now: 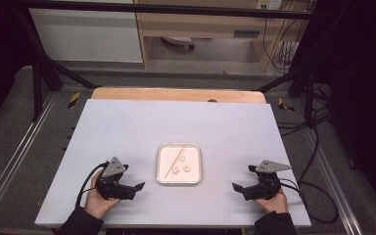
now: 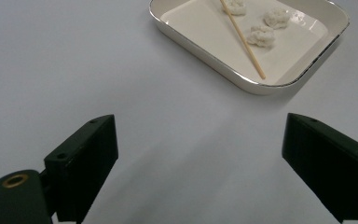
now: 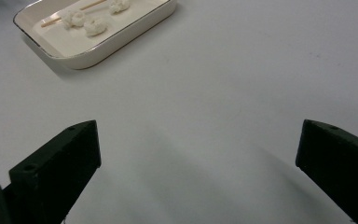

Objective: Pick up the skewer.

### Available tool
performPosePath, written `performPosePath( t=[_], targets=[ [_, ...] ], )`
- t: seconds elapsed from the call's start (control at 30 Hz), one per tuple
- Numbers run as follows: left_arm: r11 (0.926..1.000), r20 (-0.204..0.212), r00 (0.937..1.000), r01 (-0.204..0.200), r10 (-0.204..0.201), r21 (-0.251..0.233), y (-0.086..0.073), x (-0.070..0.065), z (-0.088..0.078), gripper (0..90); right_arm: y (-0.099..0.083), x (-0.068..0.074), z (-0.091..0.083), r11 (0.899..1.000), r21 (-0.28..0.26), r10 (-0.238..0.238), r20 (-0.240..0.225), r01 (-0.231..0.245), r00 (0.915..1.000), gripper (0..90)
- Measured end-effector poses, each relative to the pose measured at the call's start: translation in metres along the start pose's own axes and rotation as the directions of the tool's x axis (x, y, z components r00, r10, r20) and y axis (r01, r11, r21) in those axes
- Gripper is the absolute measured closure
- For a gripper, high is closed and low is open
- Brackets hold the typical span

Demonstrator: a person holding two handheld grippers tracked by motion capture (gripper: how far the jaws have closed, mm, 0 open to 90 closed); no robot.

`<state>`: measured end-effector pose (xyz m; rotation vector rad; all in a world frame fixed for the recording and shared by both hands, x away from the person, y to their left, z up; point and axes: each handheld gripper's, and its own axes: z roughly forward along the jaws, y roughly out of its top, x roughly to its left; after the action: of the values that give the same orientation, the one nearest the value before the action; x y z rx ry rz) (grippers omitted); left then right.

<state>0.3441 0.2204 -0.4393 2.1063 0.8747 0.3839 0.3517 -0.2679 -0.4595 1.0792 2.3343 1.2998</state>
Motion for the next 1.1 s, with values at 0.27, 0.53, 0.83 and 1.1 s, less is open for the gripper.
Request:
performPosePath(
  t=[0.27, 0.53, 0.83, 1.1],
  targets=[
    [1.0000, 0.008, 1.0000, -0.001, 0.001, -0.001, 0.009, -0.006, 0.004, 10.4, 0.000, 0.000, 0.000, 1.000, 0.001, 0.002, -0.001, -0.002, 1.0000, 0.6],
    [0.9999, 0.009, 0.9999, -0.011, 0.012, -0.007, 0.019, -0.011, 0.006, 10.5, 0.000, 0.000, 0.000, 1.000, 0.001, -0.001, 0.001, 0.001, 1.0000, 0.6],
    [0.9999, 0.012, 0.9999, -0.012, 0.012, -0.002, 0.033, -0.018, 0.014, 10.7, 0.000, 0.001, 0.001, 1.000, 0.009, -0.009, 0.003, 0.009, 1.0000, 0.6],
    [0.9996, 0.009, 0.9997, -0.022, 0.022, 0.018, 0.044, -0.027, 0.026, 11.9, 0.000, 0.001, 0.001, 1.000, 0.009, -0.009, 0.002, 0.009, 1.0000, 0.6]
  ],
)
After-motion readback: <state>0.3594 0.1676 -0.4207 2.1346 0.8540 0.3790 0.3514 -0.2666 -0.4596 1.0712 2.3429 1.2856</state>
